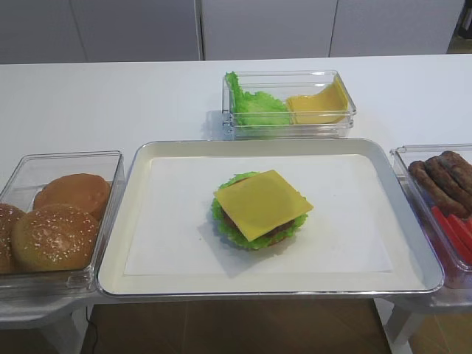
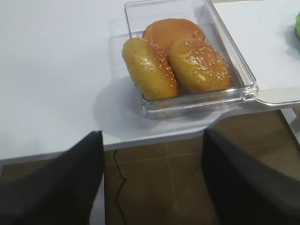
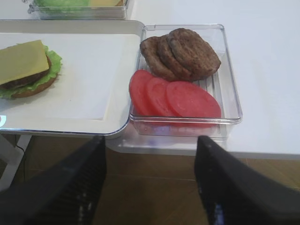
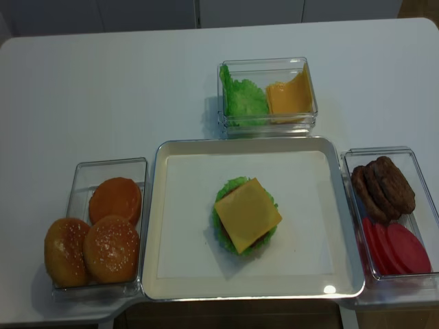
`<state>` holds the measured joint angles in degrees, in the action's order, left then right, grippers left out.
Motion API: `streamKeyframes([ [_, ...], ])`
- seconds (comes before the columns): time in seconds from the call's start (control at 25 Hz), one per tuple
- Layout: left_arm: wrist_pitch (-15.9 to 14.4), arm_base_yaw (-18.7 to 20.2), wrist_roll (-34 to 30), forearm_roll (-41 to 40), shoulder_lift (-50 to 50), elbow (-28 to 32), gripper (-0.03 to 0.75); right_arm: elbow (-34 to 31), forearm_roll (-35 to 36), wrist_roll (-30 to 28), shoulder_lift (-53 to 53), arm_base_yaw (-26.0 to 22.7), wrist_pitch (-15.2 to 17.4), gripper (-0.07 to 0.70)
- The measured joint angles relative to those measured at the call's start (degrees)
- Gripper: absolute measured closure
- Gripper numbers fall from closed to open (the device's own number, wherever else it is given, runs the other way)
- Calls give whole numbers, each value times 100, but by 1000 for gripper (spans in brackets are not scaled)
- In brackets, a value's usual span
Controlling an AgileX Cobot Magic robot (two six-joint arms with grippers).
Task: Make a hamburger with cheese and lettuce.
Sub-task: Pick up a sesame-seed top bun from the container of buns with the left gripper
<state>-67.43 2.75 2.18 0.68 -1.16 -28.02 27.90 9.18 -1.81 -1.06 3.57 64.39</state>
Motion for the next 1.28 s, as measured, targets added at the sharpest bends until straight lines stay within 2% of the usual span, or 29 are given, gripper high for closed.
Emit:
streamKeyframes([
  [0.32, 188, 0, 22, 121, 13, -120, 223, 0, 0, 0, 0, 0, 0, 182],
  [0.44, 291, 0, 91, 121, 468, -244, 223, 0, 0, 0, 0, 0, 0, 182],
  [0.52, 452, 0, 264, 129, 914, -309, 225, 0, 0, 0, 0, 0, 0, 182],
  [0.72, 1090, 0, 899, 143, 2304, -530, 228, 0, 0, 0, 0, 0, 0, 182],
  [0.8, 1200, 0, 1055, 143, 2867, -689, 228, 0, 0, 0, 0, 0, 0, 182],
  [0.96, 1186, 0, 1272, 143, 4025, -1188, 228, 0, 0, 10, 0, 0, 0, 182],
  [1.16, 858, -9, 1270, 160, 5247, -1855, 229, 0, 0, 10, 0, 0, 0, 182],
  [1.28, 716, -120, 1134, 342, 5776, -1956, 229, 0, 0, 10, 0, 0, 0, 182],
])
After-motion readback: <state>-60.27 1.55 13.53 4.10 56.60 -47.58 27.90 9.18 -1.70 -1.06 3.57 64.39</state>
